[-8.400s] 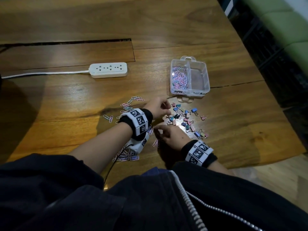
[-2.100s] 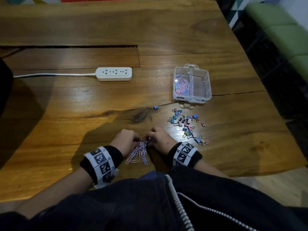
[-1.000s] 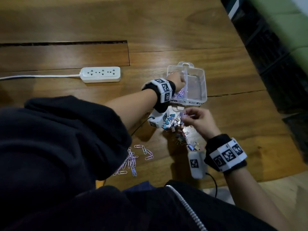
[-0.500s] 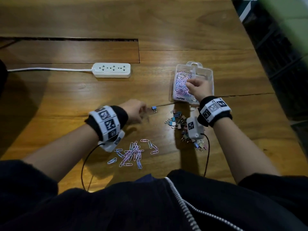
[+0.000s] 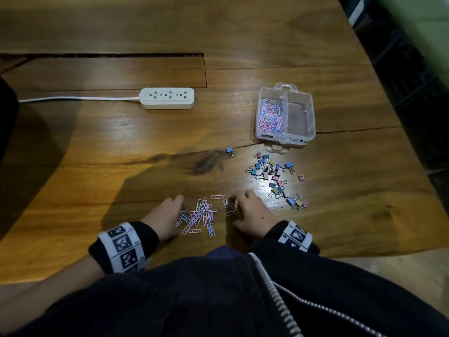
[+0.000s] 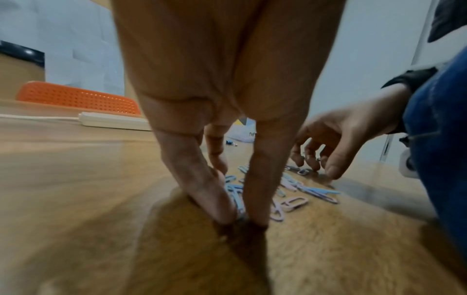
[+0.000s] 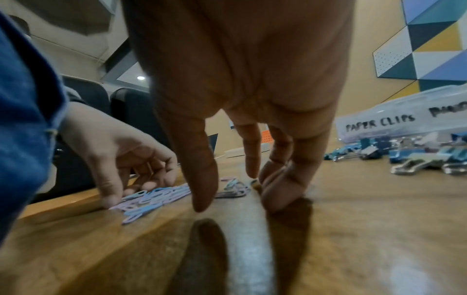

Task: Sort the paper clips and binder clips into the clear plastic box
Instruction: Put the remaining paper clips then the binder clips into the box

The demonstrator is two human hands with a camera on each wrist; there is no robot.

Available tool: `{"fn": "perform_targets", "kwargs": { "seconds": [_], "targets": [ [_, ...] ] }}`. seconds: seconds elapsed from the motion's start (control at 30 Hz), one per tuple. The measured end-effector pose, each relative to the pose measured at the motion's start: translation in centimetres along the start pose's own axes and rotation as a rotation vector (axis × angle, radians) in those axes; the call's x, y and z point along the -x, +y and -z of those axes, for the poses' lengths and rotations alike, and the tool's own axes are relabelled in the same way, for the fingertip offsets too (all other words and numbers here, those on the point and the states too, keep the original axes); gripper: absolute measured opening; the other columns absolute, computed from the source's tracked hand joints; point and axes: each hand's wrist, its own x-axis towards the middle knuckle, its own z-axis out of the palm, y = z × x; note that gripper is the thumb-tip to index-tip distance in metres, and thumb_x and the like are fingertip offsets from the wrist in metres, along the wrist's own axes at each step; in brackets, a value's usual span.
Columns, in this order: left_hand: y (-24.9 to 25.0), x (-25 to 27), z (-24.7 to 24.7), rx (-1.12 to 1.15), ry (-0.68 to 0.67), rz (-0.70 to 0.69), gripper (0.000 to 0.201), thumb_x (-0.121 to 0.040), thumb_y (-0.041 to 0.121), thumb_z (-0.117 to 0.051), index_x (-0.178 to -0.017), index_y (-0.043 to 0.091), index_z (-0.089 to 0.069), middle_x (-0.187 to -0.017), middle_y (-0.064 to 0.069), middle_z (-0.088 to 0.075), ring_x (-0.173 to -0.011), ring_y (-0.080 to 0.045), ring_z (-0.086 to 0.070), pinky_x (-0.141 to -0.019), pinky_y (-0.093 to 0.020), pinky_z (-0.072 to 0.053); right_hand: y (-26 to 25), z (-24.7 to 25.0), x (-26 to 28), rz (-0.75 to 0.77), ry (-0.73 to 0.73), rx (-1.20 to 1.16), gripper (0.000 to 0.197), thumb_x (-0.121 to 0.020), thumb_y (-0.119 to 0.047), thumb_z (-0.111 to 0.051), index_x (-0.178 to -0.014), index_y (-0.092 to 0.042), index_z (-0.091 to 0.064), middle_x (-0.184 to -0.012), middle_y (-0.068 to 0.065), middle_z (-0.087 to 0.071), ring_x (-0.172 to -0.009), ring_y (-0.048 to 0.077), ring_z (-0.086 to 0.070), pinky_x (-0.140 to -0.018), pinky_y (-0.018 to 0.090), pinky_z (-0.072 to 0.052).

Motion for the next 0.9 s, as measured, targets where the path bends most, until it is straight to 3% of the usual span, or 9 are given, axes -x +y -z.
{"fn": "perform_targets", "kwargs": {
  "seconds": [0.17, 0.23, 0.3, 0.4, 0.5, 0.6, 0.73, 0.9],
  "targets": [
    [2.0, -1.0, -0.6, 0.148, 0.131, -0.083, 0.038, -0.077, 0.005, -0.066, -0.111, 0.012, -0.049, -0.112, -0.006, -0.048, -0.092, -0.016, -0.048, -0.078, -0.023, -0.041, -1.4, -1.3, -0.9, 0.07, -0.002, -0.071, 0.064, -0.074, -0.014, -0.069, -0.13, -0.014, -0.037, -0.126, 0.008, -0.037, -0.118, 0.022, -0.04, -0.105, 0.033, -0.036],
    [2.9, -1.2, -0.3, 0.184, 0.161, -0.11, 0.042, -0.076, 0.01, -0.069, -0.112, 0.013, -0.048, -0.107, -0.003, -0.042, -0.098, -0.021, -0.051, -0.08, -0.026, -0.043, -1.7, -1.4, -1.0, 0.099, 0.024, -0.106, 0.075, -0.069, -0.023, -0.075, -0.131, -0.016, -0.035, -0.127, 0.009, -0.036, -0.118, 0.022, -0.039, -0.104, 0.033, -0.036],
    [3.2, -1.1, 0.0, 0.1, 0.191, -0.11, 0.061, -0.07, 0.02, -0.075, -0.121, 0.014, -0.042, -0.115, -0.006, -0.039, -0.109, -0.025, -0.048, -0.088, -0.031, -0.045, -1.6, -1.4, -0.8, 0.133, 0.069, -0.024, 0.092, -0.06, -0.034, -0.08, -0.134, -0.018, -0.029, -0.127, 0.01, -0.034, -0.116, 0.023, -0.038, -0.1, 0.035, -0.038],
    [2.9, -0.5, -0.3, -0.105, 0.102, -0.06, 0.109, -0.057, 0.035, -0.083, -0.143, 0.019, -0.017, -0.132, -0.009, -0.028, -0.121, -0.027, -0.036, -0.098, -0.036, -0.042, -1.4, -2.1, -0.1, 0.142, 0.075, 0.181, 0.112, -0.053, -0.046, -0.081, -0.14, -0.022, -0.015, -0.125, 0.009, -0.031, -0.112, 0.023, -0.035, -0.095, 0.037, -0.04],
    [3.3, -0.5, -1.0, -0.169, 0.077, -0.067, 0.124, -0.057, 0.035, -0.084, -0.147, 0.021, 0.0, -0.135, -0.01, -0.023, -0.122, -0.027, -0.032, -0.1, -0.037, -0.043, -1.6, -2.7, -0.3, 0.135, 0.068, 0.26, 0.114, -0.055, -0.045, -0.08, -0.142, -0.022, -0.01, -0.127, 0.01, -0.03, -0.113, 0.025, -0.034, -0.095, 0.038, -0.041],
    [4.0, -1.2, -0.7, -0.109, 0.122, -0.101, 0.107, -0.067, 0.028, -0.078, -0.147, 0.021, -0.009, -0.136, -0.01, -0.027, -0.122, -0.027, -0.032, -0.102, -0.036, -0.039, -1.6, -2.2, -1.3, 0.11, 0.09, 0.117, 0.103, -0.059, -0.035, -0.08, -0.14, -0.019, -0.019, -0.126, 0.012, -0.033, -0.113, 0.026, -0.037, -0.095, 0.039, -0.042],
    [4.6, -2.1, 0.2, -0.123, 0.199, -0.144, 0.065, -0.08, 0.019, -0.067, -0.138, 0.02, -0.039, -0.133, -0.007, -0.038, -0.12, -0.026, -0.037, -0.103, -0.036, -0.039, -1.3, -1.2, -3.0, 0.048, 0.146, -0.053, 0.086, -0.064, -0.02, -0.078, -0.135, -0.018, -0.029, -0.125, 0.012, -0.033, -0.116, 0.028, -0.041, -0.101, 0.044, -0.041],
    [4.8, -1.8, -0.1, -0.155, 0.231, -0.2, 0.032, -0.09, 0.015, -0.051, -0.121, 0.016, -0.058, -0.121, -0.009, -0.049, -0.112, -0.027, -0.044, -0.095, -0.039, -0.043, -1.3, -1.2, -2.4, 0.081, 0.114, 0.07, 0.09, -0.061, -0.034, -0.08, -0.134, -0.02, -0.03, -0.128, 0.013, -0.032, -0.116, 0.027, -0.034, -0.099, 0.042, -0.04]
  ]
}}
